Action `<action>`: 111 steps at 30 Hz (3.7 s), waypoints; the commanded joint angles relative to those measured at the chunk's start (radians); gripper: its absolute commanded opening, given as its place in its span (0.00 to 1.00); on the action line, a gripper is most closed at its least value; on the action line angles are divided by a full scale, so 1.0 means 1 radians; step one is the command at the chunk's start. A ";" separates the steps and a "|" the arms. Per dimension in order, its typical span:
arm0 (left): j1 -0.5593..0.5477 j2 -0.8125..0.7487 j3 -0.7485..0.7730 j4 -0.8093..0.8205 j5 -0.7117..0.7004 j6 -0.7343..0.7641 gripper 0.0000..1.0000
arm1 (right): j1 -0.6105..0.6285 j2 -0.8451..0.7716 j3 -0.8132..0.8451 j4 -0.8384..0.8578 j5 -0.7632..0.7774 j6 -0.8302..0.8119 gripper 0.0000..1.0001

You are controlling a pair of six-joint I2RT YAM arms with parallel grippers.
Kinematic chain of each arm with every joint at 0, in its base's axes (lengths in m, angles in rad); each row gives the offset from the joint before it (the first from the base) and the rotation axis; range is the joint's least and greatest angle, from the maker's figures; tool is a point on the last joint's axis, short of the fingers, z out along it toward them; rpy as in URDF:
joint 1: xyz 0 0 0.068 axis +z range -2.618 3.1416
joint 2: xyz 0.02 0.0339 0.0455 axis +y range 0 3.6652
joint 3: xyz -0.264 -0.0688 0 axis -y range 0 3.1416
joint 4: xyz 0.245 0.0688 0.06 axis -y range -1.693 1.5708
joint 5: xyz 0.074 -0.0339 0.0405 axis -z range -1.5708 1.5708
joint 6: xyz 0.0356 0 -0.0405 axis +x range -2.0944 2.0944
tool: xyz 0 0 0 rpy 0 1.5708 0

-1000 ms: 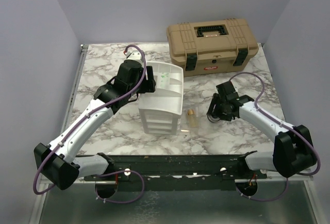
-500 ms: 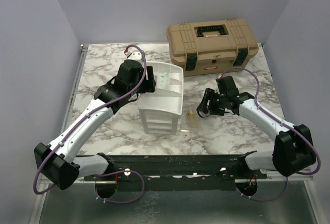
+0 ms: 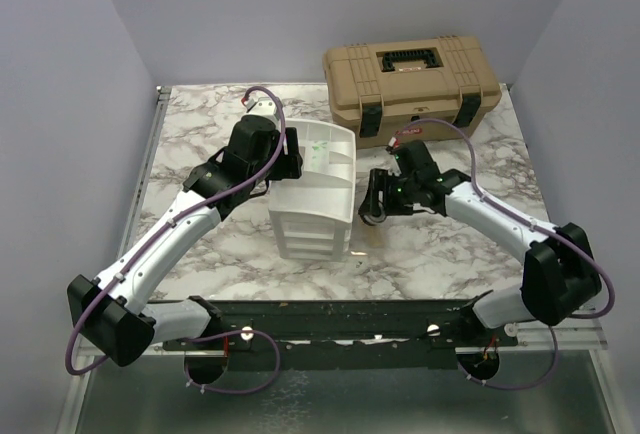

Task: Organize the makeup
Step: Place the makeup in the drawer, then close the drawer in the storage box.

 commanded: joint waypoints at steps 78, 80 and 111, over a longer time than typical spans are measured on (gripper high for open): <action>0.001 0.005 0.003 -0.059 0.005 0.010 0.69 | 0.166 0.140 0.107 -0.161 0.130 -0.075 0.46; 0.001 0.005 0.004 -0.059 0.007 0.010 0.69 | 0.166 0.127 0.101 -0.151 0.118 -0.071 0.38; 0.001 -0.012 -0.008 -0.059 0.021 0.002 0.69 | 0.164 -0.104 0.025 -0.128 0.474 0.178 0.81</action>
